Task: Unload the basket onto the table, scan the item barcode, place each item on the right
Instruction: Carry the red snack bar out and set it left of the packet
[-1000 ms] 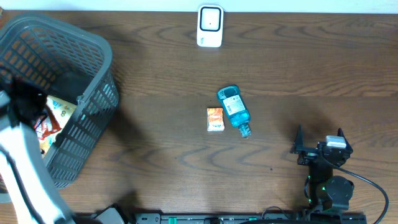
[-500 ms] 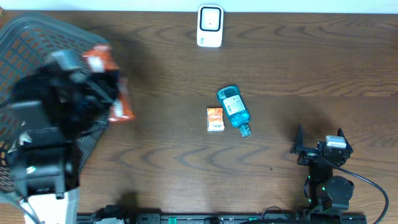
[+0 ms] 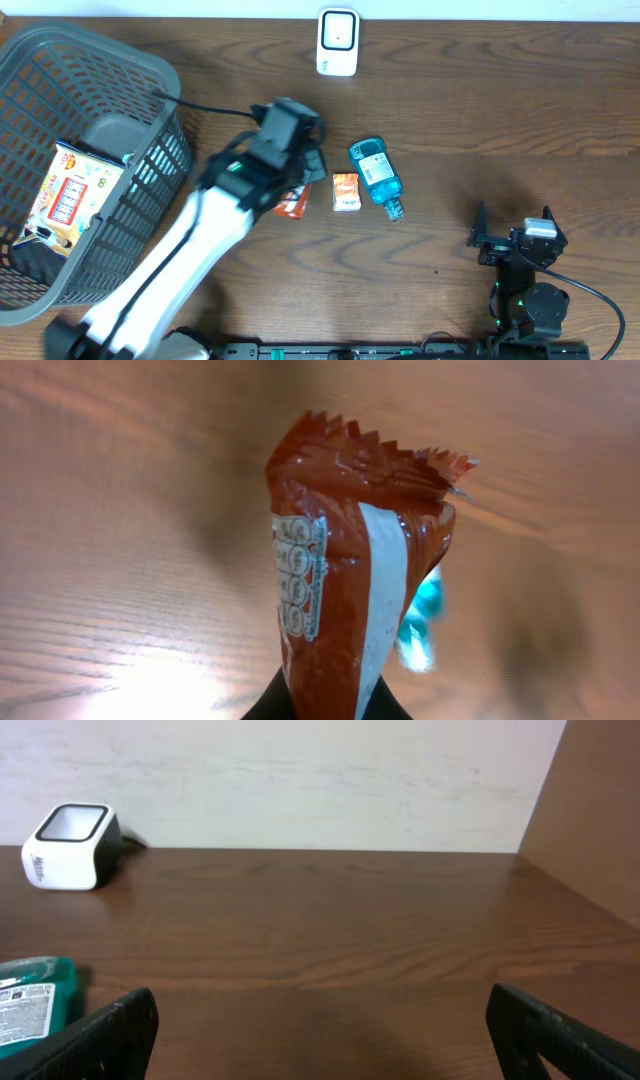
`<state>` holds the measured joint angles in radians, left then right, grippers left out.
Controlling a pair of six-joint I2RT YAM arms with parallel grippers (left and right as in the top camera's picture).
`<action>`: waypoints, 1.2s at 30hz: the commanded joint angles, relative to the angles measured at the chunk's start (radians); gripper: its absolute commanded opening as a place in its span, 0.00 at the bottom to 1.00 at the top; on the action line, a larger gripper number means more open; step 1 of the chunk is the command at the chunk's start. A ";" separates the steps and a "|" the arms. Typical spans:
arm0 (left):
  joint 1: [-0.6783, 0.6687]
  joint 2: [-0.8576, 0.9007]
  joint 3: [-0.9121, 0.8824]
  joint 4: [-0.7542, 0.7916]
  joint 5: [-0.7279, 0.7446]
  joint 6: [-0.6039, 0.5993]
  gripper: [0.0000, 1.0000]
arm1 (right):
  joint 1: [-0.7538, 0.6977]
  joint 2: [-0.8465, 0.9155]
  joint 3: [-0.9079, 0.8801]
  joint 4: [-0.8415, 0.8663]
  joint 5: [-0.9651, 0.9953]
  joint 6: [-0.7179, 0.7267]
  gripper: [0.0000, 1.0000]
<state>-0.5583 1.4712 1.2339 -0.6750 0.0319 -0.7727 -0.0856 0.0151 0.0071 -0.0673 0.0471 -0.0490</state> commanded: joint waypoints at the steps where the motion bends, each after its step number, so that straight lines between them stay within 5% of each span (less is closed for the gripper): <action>1: -0.002 0.121 -0.007 0.015 -0.066 -0.225 0.07 | 0.008 -0.003 -0.002 -0.004 -0.001 -0.012 0.99; 5: -0.003 0.277 -0.007 0.060 -0.015 -0.327 0.08 | 0.008 -0.003 -0.002 -0.004 -0.001 -0.012 0.99; 15: -0.006 0.478 -0.007 0.195 0.143 -0.352 0.08 | 0.008 -0.003 -0.002 -0.004 -0.001 -0.012 0.99; 19: -0.006 0.476 -0.007 0.203 0.133 -0.352 0.43 | 0.008 -0.003 -0.002 -0.004 -0.001 -0.012 0.99; 22: -0.015 0.475 -0.007 0.203 0.097 -0.351 0.90 | 0.008 -0.003 -0.002 -0.004 -0.001 -0.012 0.99; 31: -0.016 0.297 0.037 0.172 0.026 -0.134 0.98 | 0.008 -0.003 -0.002 -0.004 -0.001 -0.012 0.99; 36: -0.013 0.048 0.069 0.119 -0.214 0.142 0.98 | 0.008 -0.003 -0.002 -0.004 -0.001 -0.012 0.99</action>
<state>-0.5732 1.6733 1.2495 -0.5407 0.0227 -0.8501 -0.0856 0.0151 0.0071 -0.0673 0.0475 -0.0490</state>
